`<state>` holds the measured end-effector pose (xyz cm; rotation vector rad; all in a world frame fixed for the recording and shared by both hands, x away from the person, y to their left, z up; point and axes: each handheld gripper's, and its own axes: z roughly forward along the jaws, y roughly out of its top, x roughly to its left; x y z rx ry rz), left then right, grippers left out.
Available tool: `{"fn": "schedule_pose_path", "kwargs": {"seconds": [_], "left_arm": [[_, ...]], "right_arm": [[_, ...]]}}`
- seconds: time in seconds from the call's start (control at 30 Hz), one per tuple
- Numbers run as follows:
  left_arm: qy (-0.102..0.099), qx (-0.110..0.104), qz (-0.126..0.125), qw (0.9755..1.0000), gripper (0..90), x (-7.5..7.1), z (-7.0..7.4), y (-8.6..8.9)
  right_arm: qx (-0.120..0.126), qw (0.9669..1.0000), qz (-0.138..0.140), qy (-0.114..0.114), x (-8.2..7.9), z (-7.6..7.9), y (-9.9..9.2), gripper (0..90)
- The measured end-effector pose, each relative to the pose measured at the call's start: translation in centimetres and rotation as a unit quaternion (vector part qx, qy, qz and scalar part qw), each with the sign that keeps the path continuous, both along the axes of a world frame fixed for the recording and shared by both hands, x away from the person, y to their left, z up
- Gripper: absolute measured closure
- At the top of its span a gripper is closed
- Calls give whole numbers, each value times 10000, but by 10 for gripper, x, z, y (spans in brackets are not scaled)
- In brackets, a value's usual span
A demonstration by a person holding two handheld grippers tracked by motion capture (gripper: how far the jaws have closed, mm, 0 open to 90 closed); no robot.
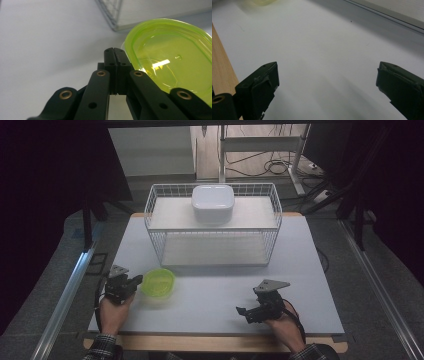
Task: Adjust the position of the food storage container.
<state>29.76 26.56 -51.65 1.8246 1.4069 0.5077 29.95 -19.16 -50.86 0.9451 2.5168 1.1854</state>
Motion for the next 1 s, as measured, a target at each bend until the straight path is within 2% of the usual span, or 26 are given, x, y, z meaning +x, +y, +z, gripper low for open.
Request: {"fn": "schedule_pose_path", "kwargs": {"seconds": [0.23,0.37,0.47,0.6,0.63,0.7,0.83,1.0], "left_arm": [[130,-248,-380,9989,894,-1,1,-26],[144,-222,-655,9975,894,-1,2,-43],[152,-228,-691,9972,894,-1,2,-43],[283,-155,-643,9974,893,0,-3,-34],[404,-150,-712,9965,893,1,-6,-33],[507,-114,-844,9951,892,2,-10,-34],[503,-2,-1138,9922,892,3,-11,-44],[557,-84,-1379,9888,892,5,-14,-52]], "right_arm": [[-16,10000,8,32,0,-1,1,50],[-19,10000,23,64,0,-1,1,49],[-27,10000,24,58,0,-1,1,49],[-9,10000,16,47,0,-1,0,49],[-7,10000,16,47,0,-1,0,49],[-17,10000,20,46,0,-1,0,49],[-40,10000,30,36,0,-1,1,49],[-43,10000,27,38,0,-1,1,49]]}}
